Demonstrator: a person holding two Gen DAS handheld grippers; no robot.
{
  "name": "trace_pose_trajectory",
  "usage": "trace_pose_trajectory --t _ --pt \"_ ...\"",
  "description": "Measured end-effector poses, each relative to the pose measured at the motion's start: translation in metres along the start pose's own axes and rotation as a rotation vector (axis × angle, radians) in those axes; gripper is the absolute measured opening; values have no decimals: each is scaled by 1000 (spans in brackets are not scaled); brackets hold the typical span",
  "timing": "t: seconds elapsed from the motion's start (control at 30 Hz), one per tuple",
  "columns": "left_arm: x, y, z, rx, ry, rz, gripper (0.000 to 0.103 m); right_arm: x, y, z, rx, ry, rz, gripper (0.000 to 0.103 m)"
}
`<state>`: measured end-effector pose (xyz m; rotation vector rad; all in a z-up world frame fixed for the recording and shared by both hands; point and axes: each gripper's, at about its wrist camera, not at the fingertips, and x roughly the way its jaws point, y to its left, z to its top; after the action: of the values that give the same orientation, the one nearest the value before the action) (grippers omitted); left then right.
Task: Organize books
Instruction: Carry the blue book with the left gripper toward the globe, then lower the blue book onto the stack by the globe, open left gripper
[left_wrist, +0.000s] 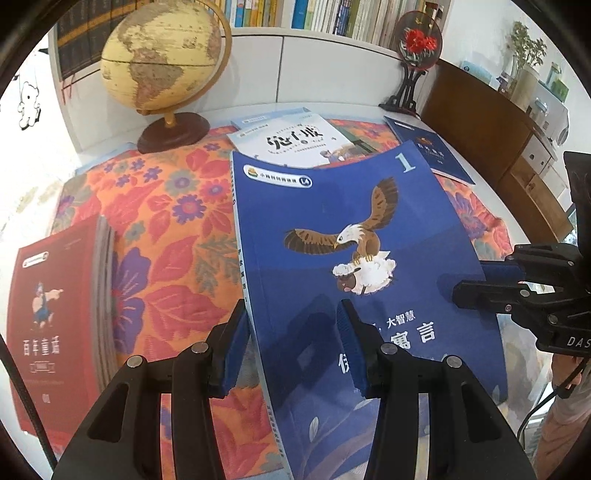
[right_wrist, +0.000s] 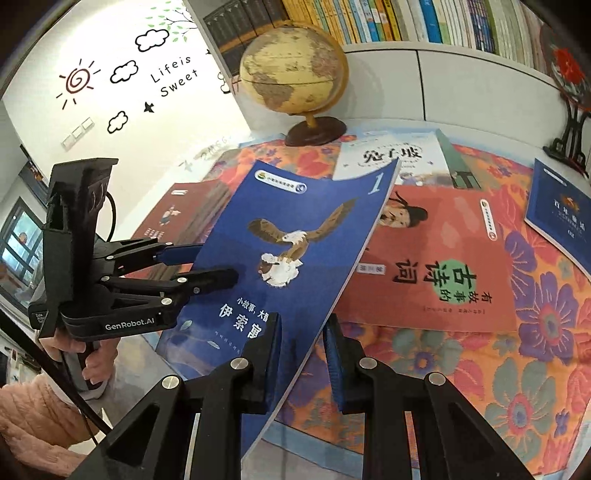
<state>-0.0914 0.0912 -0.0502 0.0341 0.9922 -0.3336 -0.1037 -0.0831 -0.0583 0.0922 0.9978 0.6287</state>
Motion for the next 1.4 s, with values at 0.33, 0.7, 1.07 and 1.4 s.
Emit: trace_pose_trajectory --t 0.33,0.7,1.07,1.4 --pt "-30 20 8 -22 -46 13 45 -8 26 26 -9 -18 13 24" --pt "-58 63 12 -71 -84 65 45 7 64 55 -33 -35 50 24" --pt "-86 133 4 -148 -145 118 45 45 125 83 -91 -31 96 24" --pt "-96 203 -13 -255 -171 153 49 99 175 108 -147 -1 145 24"
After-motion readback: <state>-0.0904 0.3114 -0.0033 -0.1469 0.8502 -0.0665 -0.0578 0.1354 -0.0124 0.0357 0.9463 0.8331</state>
